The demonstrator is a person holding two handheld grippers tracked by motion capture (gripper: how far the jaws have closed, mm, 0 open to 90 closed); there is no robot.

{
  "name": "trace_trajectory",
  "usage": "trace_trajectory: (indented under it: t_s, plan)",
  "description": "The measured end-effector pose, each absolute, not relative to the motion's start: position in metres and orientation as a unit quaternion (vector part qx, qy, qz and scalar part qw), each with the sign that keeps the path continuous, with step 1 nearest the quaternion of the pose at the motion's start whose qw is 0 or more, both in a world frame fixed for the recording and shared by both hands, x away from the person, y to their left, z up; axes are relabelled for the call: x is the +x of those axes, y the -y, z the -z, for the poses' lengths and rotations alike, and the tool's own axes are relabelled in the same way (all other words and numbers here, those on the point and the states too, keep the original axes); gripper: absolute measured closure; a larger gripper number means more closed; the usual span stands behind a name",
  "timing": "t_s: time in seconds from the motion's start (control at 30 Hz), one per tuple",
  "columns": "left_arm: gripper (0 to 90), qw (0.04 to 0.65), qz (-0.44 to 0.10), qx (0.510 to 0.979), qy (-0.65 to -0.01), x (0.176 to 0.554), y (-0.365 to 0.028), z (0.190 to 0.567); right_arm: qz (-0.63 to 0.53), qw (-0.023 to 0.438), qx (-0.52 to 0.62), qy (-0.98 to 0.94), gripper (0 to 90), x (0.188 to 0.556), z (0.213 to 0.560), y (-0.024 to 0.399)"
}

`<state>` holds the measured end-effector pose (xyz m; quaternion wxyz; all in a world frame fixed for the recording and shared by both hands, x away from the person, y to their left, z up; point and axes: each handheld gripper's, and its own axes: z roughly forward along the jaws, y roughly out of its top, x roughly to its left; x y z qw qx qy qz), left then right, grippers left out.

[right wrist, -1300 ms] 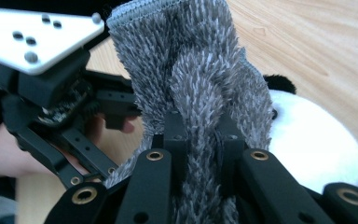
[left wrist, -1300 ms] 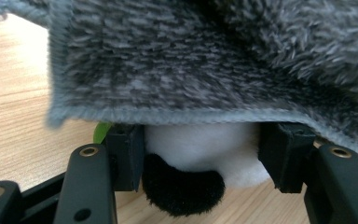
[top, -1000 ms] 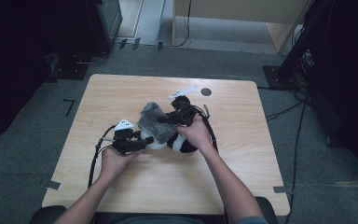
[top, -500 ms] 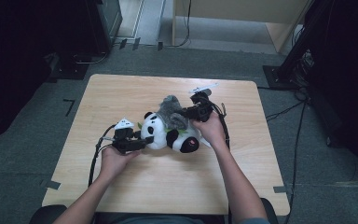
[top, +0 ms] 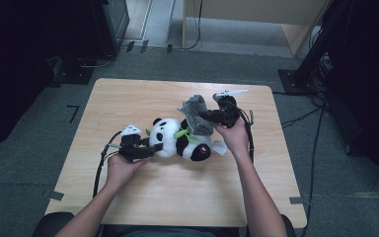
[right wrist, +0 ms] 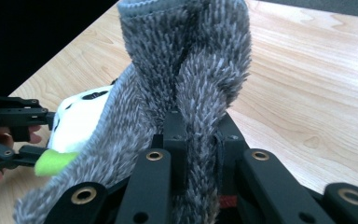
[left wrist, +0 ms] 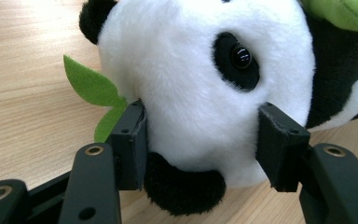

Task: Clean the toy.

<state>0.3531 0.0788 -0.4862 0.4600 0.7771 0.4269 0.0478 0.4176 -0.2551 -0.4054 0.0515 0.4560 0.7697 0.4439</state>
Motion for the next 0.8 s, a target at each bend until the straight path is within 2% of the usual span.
trace_trajectory:
  t_s: [0.23, 0.47, 0.6, 0.8]
  plan:
    - [42.0, 0.466, -0.053, 0.775, -0.425, 0.352, -0.078, 0.487, -0.486, 0.050, 0.419, -0.765, 79.9, 0.403, 0.375, 0.243]
    - [42.1, 0.464, -0.054, 0.774, -0.427, 0.353, -0.077, 0.484, -0.519, 0.032, 0.358, -0.776, 79.9, 0.389, 0.353, 0.205]
    - [42.2, 0.465, -0.055, 0.773, -0.429, 0.352, -0.076, 0.483, -0.516, 0.014, 0.334, -0.788, 79.9, 0.384, 0.356, 0.180]
    - [42.3, 0.469, -0.055, 0.770, -0.430, 0.350, -0.076, 0.482, -0.482, -0.021, 0.325, -0.814, 79.9, 0.386, 0.384, 0.144]
